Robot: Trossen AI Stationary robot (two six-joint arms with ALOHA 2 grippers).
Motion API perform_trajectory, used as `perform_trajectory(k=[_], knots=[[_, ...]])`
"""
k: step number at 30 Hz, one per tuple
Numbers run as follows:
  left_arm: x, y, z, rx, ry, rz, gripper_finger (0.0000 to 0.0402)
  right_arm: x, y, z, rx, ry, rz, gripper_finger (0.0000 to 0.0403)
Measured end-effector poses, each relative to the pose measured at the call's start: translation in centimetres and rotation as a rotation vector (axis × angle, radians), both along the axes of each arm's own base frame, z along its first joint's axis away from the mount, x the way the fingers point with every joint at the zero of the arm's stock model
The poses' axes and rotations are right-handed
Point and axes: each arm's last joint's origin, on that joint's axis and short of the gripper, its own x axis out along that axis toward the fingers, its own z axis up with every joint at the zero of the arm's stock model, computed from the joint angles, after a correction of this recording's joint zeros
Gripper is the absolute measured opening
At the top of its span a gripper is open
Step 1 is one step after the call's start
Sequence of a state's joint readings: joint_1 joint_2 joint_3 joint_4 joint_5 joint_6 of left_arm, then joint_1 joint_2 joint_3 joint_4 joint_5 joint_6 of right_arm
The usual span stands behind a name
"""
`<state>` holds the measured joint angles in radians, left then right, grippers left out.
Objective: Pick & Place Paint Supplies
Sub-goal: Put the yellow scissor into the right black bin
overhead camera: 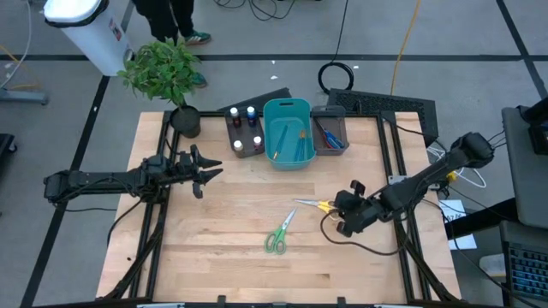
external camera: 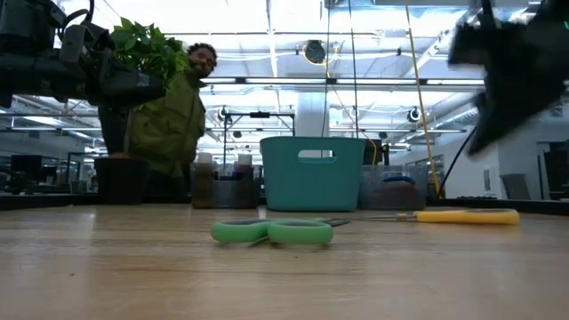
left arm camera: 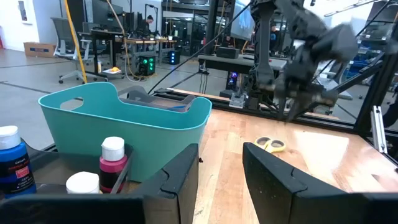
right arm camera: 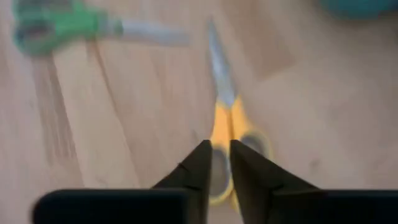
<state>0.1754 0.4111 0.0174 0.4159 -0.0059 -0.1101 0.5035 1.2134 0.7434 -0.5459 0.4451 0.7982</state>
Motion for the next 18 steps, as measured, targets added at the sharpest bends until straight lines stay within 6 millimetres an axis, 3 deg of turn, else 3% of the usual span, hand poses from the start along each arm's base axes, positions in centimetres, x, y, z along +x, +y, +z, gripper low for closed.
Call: perform_trajectory(k=[5,9,13,18], knots=[[0.0,0.0,0.0,0.0,0.001,0.0,0.0131,-1.0,-0.7,-4.6,0.041,0.035,0.011,0.0132],[0.0,0.0,0.0,0.0,0.001,0.0,0.0131,-1.2,-1.2,-6.5,0.021,0.063,0.003,0.017],[0.0,0.0,0.0,-0.001,0.0,0.0,0.0131,-0.7,-1.5,-7.6,-0.009,0.114,-0.008,0.0168],[0.0,0.0,0.0,-0.001,0.0,0.0,0.0131,-0.7,-2.1,-9.4,-0.031,0.255,0.006,0.0129]])
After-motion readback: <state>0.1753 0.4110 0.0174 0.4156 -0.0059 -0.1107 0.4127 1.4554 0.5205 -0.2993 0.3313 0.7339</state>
